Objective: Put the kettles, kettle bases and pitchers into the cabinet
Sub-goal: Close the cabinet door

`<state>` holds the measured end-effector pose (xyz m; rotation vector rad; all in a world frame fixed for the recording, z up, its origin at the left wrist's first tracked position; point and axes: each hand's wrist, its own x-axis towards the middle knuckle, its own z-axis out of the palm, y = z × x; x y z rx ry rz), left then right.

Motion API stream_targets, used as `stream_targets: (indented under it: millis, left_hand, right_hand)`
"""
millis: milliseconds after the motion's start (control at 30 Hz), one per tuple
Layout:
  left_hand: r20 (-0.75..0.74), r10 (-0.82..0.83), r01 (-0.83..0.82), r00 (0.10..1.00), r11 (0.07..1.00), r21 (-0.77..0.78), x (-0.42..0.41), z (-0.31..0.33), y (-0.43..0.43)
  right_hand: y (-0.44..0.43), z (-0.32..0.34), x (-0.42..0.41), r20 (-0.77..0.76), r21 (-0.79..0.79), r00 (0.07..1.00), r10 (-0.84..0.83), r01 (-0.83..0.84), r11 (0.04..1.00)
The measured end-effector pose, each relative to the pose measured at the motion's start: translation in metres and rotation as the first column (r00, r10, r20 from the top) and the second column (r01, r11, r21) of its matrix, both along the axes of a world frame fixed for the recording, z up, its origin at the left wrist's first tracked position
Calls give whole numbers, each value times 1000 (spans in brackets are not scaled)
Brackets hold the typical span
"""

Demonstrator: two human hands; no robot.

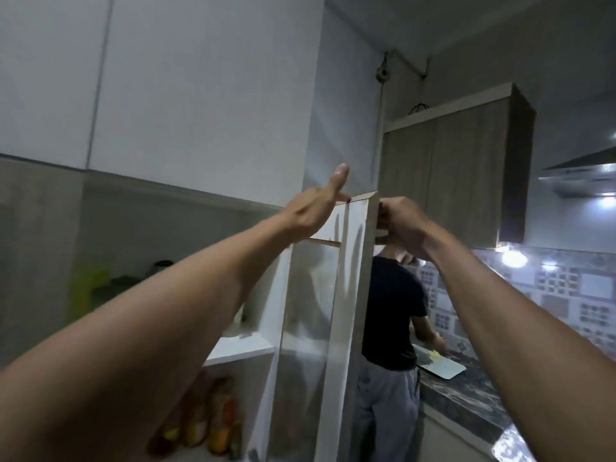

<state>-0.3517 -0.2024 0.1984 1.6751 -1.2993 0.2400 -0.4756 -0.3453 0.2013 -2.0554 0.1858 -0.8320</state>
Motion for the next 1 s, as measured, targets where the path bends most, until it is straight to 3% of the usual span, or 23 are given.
stream_targets:
  millis: [233, 400, 533, 633, 767, 867, 1000]
  left_hand:
    - [-8, 192, -192, 981, 975, -115, 30, -10, 103]
    - [52, 407, -395, 912, 904, -161, 68, -14, 151]
    - [93, 696, -671, 711, 713, -203, 117, -19, 179]
    - [217, 791, -784, 572, 605, -139, 154, -29, 194]
    - [426, 863, -941, 270, 331, -73, 204, -48, 196]
    - [490, 869, -981, 74, 151, -120, 245, -59, 186]
    - [498, 864, -990, 75, 123, -63, 294, -78, 162]
  right_hand:
    - [81, -13, 105, 5, -192, 997, 83, -81, 978]
    - [125, -20, 175, -20, -340, 993, 115, -115, 933]
    - [151, -27, 228, -77, -424, 994, 83, -108, 899]
    - [160, -36, 270, -108, -479, 989, 104, -143, 866]
    - [155, -46, 318, -157, -538, 986, 54, -131, 833]
    - [141, -50, 349, -191, -581, 982, 6, -118, 805]
    - [110, -54, 387, -232, -612, 971, -57, -100, 784]
